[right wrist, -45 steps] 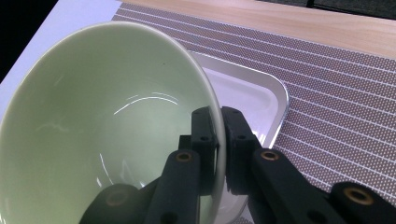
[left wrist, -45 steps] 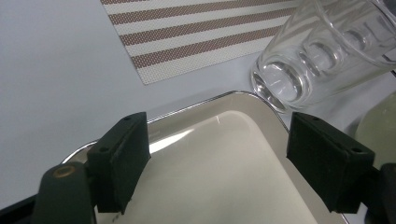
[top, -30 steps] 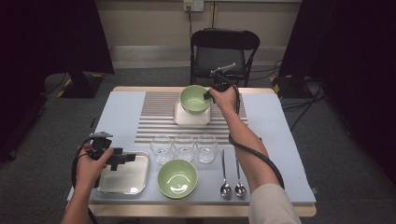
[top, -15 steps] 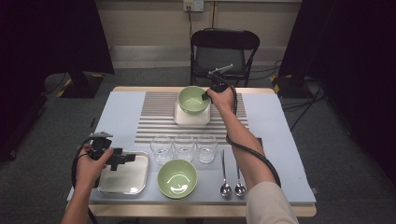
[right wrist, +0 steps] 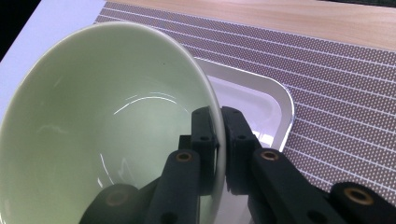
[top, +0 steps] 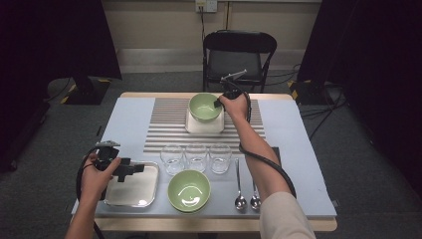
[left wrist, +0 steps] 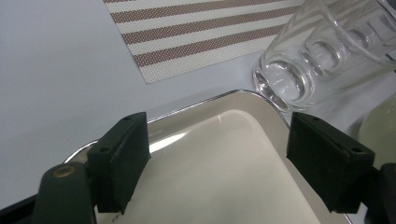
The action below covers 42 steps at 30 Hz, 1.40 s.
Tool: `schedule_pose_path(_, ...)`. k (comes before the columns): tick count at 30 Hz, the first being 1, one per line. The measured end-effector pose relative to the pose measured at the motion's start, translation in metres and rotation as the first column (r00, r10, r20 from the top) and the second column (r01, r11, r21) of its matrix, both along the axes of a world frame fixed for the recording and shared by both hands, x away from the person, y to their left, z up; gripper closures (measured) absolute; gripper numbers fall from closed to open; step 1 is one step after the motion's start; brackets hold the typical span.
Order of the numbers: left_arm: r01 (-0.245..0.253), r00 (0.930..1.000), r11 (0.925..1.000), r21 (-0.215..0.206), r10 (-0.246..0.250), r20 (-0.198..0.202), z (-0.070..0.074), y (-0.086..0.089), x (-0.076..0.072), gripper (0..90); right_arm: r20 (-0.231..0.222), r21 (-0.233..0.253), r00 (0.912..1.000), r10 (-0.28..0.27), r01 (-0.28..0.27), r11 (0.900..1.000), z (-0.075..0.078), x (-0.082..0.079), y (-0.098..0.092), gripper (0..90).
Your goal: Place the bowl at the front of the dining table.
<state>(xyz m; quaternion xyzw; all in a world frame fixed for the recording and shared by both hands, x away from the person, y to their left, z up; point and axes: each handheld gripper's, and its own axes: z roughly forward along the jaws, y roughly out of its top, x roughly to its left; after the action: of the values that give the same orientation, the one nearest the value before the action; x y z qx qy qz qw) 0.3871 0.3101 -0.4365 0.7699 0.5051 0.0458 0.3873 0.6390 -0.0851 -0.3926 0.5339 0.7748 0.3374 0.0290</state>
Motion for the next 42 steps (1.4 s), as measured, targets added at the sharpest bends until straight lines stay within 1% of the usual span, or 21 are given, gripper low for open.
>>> schedule_pose_path(3,-0.003,1.0000,1.0000,0.000,0.003,0.000,0.000,0.000,0.000,21.1,0.004,0.000,1.0000,0.000,0.000,1.000,-0.001,0.001,0.000,84.7)
schedule_pose_path(4,-0.003,1.0000,1.0000,0.001,0.003,-0.001,0.000,0.001,0.000,21.1,-0.005,0.002,0.9999,-0.011,0.011,1.000,-0.001,0.001,0.000,84.7)
schedule_pose_path(6,-0.004,1.0000,1.0000,0.002,0.004,-0.001,0.000,0.001,0.000,21.1,-0.006,0.000,0.9999,-0.012,0.012,1.000,-0.001,0.001,0.000,84.7)
schedule_pose_path(14,-0.004,1.0000,1.0000,0.002,0.004,-0.002,0.000,0.001,0.000,21.1,0.007,0.000,0.9999,-0.013,0.013,1.000,-0.003,0.004,0.000,84.7)
schedule_pose_path(16,-0.004,1.0000,1.0000,0.001,0.004,-0.002,-0.001,0.001,0.000,21.1,0.014,-0.007,0.9998,-0.017,0.017,1.000,-0.004,0.004,0.000,84.7)
schedule_pose_path(21,-0.003,1.0000,1.0000,0.001,0.003,-0.003,-0.001,0.000,0.000,21.1,0.011,-0.010,0.9997,-0.021,0.021,1.000,-0.007,0.005,0.000,84.7)
schedule_pose_path(25,-0.001,1.0000,1.0000,0.002,0.001,-0.002,-0.001,0.000,0.001,21.1,0.013,-0.021,0.9997,-0.022,0.022,1.000,-0.012,0.005,0.002,84.7)
schedule_pose_path(29,-0.001,1.0000,1.0000,-0.001,0.001,-0.004,-0.001,0.001,0.000,21.1,0.024,-0.024,0.9994,-0.023,0.023,0.999,-0.015,0.005,0.005,84.7)
schedule_pose_path(37,-0.003,1.0000,1.0000,-0.005,0.003,-0.005,-0.001,0.001,0.000,21.1,0.018,-0.036,0.9995,-0.025,0.026,0.999,-0.019,0.006,0.007,84.7)
schedule_pose_path(42,-0.006,1.0000,1.0000,-0.007,0.006,-0.004,-0.001,0.001,0.000,21.1,0.023,-0.046,0.9994,-0.027,0.028,0.999,-0.020,0.006,0.007,84.7)
